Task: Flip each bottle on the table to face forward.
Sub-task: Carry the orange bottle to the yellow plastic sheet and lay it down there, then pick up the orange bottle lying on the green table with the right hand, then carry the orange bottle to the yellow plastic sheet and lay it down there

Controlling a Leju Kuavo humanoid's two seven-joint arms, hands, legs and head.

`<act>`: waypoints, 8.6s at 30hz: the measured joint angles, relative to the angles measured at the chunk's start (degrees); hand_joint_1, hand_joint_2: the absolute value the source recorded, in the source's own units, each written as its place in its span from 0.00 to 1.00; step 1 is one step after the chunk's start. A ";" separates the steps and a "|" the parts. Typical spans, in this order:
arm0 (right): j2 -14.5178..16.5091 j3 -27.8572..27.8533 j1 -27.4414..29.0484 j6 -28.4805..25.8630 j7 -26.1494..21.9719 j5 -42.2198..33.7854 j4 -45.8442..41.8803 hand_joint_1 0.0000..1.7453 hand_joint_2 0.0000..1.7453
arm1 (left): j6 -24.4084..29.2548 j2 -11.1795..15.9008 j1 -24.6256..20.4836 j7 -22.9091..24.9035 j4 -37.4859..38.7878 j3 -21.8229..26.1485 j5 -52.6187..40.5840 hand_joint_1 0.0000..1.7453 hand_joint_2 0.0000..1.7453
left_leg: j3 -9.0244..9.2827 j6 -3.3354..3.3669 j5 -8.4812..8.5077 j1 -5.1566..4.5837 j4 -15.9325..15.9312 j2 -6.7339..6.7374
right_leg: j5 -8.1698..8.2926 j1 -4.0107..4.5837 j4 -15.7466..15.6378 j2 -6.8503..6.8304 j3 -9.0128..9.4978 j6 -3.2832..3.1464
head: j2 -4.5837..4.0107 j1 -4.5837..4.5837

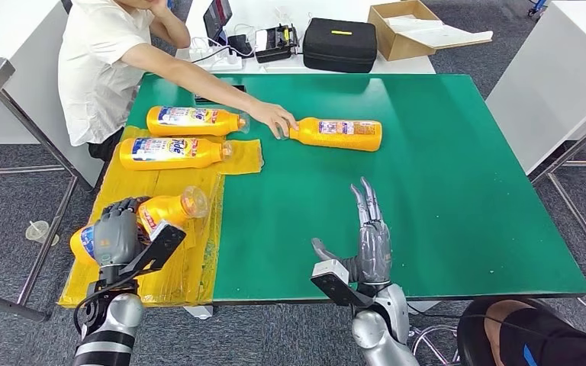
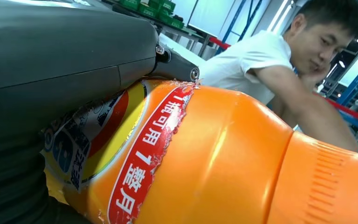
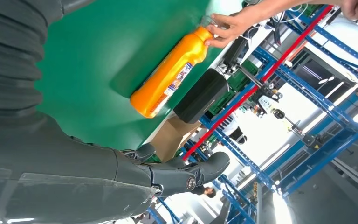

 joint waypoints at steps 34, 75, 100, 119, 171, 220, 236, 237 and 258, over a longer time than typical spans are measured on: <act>0.47 -0.04 -4.15 6.79 -7.37 -10.34 6.99 0.00 1.00 | -8.27 4.07 -15.11 -0.47 35.11 -13.05 -10.19 0.00 1.00 | 1.07 -0.01 0.03 -0.02 -0.08 -0.58 | -0.17 -0.01 -0.02 -0.29 1.28 0.01 | 0.00 0.00; -8.31 -0.31 -2.41 6.07 18.75 28.38 6.00 0.00 1.00 | -11.17 4.78 4.48 1.20 -9.62 -30.17 -8.37 0.00 1.00 | 0.20 -0.03 0.00 -0.04 -0.01 -0.36 | -0.07 -0.02 -0.03 -0.26 0.35 -0.04 | 0.00 0.00; -19.02 -1.68 -3.97 16.44 29.20 34.65 9.14 0.00 1.00 | -10.30 2.26 15.47 -4.69 -23.67 -31.17 3.03 0.00 1.00 | 0.09 -0.03 0.00 -0.02 -0.02 -0.28 | -0.05 0.02 -0.03 -0.23 0.22 -0.03 | 0.00 -0.02; -18.50 -3.73 -13.51 18.45 16.16 19.60 27.14 1.00 1.00 | -11.25 2.18 13.08 -9.27 -21.47 -30.82 9.17 0.00 1.00 | 0.61 -0.03 -0.01 -0.03 -0.02 0.05 | 0.07 0.01 -0.06 0.03 0.49 -0.03 | 0.00 -0.01; -7.59 -0.01 -6.68 34.82 -1.85 -20.04 13.99 1.00 1.00 | -29.28 -4.64 7.82 -2.69 -1.54 -28.36 75.02 0.00 1.00 | 0.44 0.06 -0.25 -0.03 -0.02 0.28 | -0.06 0.00 -0.05 0.37 0.41 -0.03 | 0.00 -0.02; -0.26 15.32 -10.35 32.44 -2.63 -23.89 21.10 0.00 1.00 | -26.97 -6.53 0.18 -6.92 2.28 -25.89 80.99 1.00 1.00 | 0.31 0.04 -0.24 -0.02 -0.01 0.32 | -0.05 0.00 -0.03 0.38 0.24 -0.03 | 0.00 -0.02; -0.36 5.09 -5.19 12.60 -1.15 -10.35 23.14 0.00 1.00 | -14.39 -3.66 2.19 -1.74 -6.32 -18.87 27.84 1.00 1.00 | 0.21 0.05 -0.24 -0.03 -0.01 0.29 | -0.05 -0.01 -0.03 0.37 0.18 -0.03 | 0.00 0.00; -0.42 3.74 -4.87 12.00 -1.15 -9.49 22.59 0.00 1.00 | -14.67 -3.32 2.35 -1.18 -6.93 -17.96 25.14 1.00 1.00 | 0.21 0.05 -0.24 -0.03 -0.01 0.31 | -0.05 0.00 -0.03 0.37 0.16 -0.03 | 0.00 0.00; 0.49 -5.11 -5.36 12.46 -5.55 -7.63 17.92 0.00 1.00 | -14.43 9.77 -11.33 3.23 19.34 -12.63 -7.45 1.00 1.00 | 0.22 -0.04 -0.06 -0.01 -0.02 0.11 | -0.03 0.00 0.05 0.30 0.22 -0.05 | 0.00 0.00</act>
